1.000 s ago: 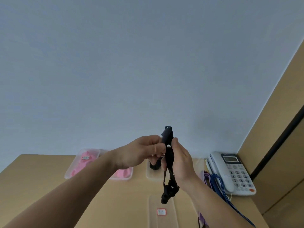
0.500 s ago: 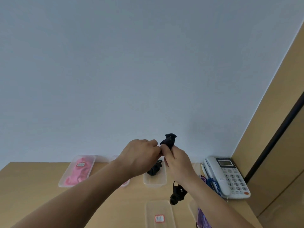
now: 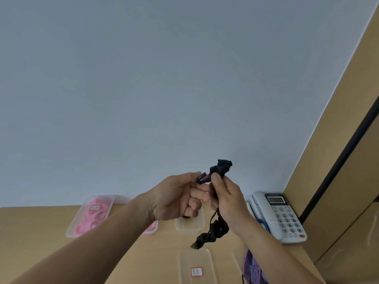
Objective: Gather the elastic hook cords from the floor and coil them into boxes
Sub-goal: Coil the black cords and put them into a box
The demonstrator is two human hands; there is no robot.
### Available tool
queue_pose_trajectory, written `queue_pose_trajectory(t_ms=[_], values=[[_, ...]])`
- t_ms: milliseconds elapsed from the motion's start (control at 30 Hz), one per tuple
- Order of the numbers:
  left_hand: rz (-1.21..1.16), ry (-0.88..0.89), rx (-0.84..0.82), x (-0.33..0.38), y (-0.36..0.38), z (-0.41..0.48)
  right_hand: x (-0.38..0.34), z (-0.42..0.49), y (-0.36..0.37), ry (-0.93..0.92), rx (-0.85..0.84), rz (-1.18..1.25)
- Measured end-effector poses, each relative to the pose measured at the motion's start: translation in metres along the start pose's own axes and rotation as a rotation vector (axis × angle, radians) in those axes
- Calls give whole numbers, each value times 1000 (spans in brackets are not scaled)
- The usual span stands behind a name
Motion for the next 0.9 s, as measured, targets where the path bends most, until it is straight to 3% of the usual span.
queue_pose_trajectory(t_ms=[100, 167, 367, 600, 700, 900], values=[[-64, 48, 45, -1, -4, 2, 3, 1, -2, 49, -13, -81], [56, 133, 118, -1, -8, 5, 8, 0, 0, 127, -27, -81], [783, 448, 414, 8, -7, -2, 6, -4, 10, 256, -94, -62], [1527, 741, 584, 17, -2, -9, 6, -6, 9, 366, -129, -76], [1872, 1029, 520, 17, 7, -17, 10, -9, 11, 424, -126, -9], [2087, 1199, 475, 7, -1, -15, 14, -10, 19, 471, -67, 307]])
Point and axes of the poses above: each hand's wrist, its own z-axis towards the middle knuckle, its own y-axis out of the palm, x = y × z, the point moved 6 cm from there along z, towards the middle knuckle, and after that the axes turned 13 degrees about -z, right-handed, at the moved point
